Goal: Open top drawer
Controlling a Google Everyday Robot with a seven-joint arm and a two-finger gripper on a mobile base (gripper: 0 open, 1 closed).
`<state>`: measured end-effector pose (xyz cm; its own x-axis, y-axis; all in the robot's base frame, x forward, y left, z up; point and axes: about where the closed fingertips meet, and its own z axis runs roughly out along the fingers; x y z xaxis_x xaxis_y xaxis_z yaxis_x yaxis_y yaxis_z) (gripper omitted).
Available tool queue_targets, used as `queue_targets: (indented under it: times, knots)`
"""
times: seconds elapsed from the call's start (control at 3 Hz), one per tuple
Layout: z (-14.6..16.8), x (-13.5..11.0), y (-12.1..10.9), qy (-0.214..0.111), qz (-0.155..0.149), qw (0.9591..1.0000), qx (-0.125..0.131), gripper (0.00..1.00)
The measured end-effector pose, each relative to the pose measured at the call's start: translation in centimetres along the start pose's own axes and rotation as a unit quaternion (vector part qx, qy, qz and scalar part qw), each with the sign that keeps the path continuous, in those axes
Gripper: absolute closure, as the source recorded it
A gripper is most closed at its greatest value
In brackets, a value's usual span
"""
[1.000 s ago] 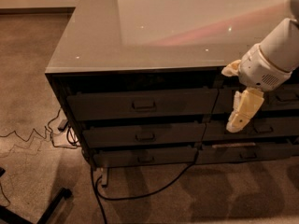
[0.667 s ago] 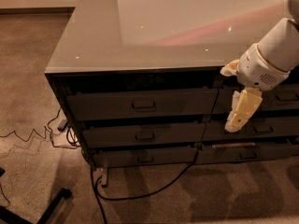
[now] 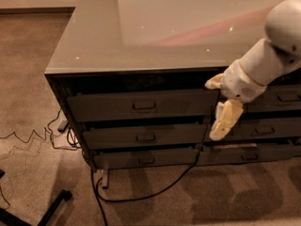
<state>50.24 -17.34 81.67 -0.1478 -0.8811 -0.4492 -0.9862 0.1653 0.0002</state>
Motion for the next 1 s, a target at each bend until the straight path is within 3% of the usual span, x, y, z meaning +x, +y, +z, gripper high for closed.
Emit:
queue_targets:
  times: [0.33,0.67,1.0]
  knots:
    - [3.1,-1.0,-0.4,-0.022,-0.025,0.9993,-0.019,0.0]
    - [6.3,-3.3,-1.6,-0.007,-0.07,0.9974,-0.016,0.0]
    - [9.0,-6.1,-3.5,0.029,-0.103,0.9941,0.016,0.0]
